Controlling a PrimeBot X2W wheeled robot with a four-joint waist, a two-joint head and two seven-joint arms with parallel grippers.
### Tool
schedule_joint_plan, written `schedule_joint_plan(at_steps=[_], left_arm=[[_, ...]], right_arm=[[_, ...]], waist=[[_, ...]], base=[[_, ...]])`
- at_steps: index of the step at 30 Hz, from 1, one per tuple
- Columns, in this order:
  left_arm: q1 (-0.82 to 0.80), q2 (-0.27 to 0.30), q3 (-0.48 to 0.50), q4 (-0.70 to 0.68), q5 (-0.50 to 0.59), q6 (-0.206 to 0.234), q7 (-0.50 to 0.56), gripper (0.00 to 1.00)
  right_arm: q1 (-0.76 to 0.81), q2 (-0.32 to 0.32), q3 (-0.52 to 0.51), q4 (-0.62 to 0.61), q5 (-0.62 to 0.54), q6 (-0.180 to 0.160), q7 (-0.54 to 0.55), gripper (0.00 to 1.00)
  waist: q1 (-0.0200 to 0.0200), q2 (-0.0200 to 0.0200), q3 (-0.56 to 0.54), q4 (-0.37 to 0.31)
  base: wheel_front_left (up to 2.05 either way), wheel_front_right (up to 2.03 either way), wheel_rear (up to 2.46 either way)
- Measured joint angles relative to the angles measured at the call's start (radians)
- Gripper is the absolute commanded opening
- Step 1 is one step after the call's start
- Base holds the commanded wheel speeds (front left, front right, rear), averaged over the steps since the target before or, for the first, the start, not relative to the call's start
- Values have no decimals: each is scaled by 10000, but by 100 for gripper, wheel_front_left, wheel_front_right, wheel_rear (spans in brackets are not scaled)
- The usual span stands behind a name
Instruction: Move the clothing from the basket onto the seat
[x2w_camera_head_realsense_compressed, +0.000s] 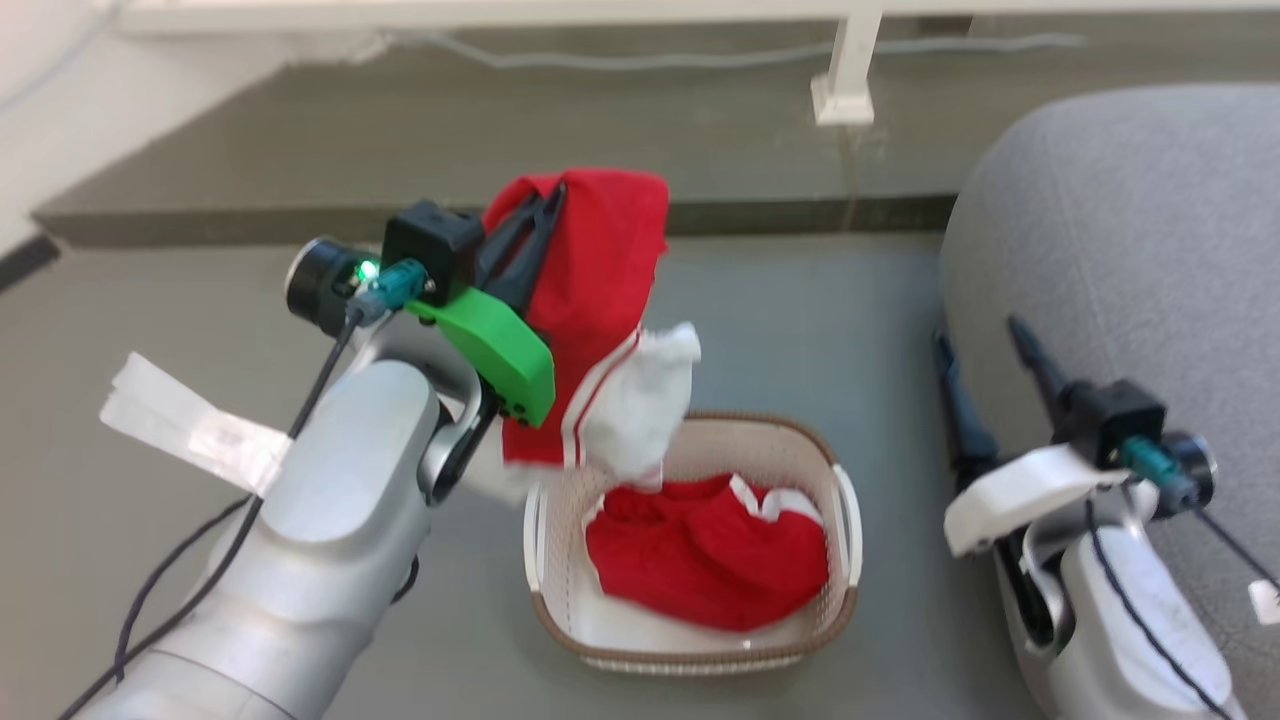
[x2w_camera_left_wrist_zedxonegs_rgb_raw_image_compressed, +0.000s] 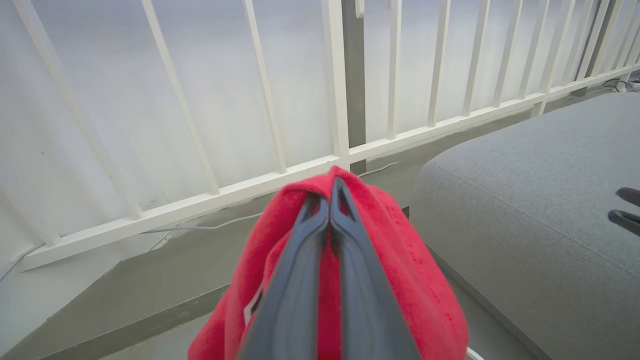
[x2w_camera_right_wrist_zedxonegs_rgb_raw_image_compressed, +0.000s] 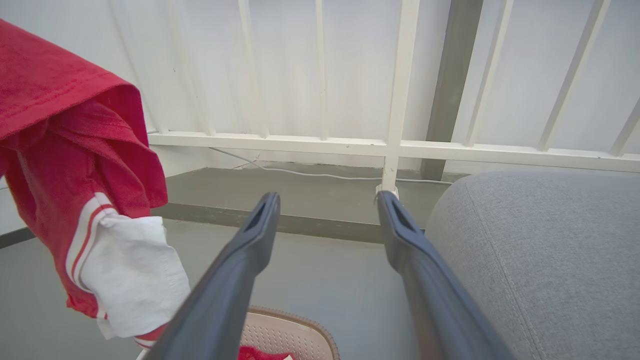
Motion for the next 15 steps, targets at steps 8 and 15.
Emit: schedule_joint_plan(at_steps=[8,15], left_arm=[[287,-77,-272,-224,-113,-27,378,0],[288,-245,-495,-771,-198,-56,612,0]], right_arm=[[549,54,1011,474,2,343,0,100],[563,48,2077,755,4,520,0,100]], waist=[[0,0,-1048,-11],[0,0,-1462,203]], base=[[0,0,0],[0,0,0]])
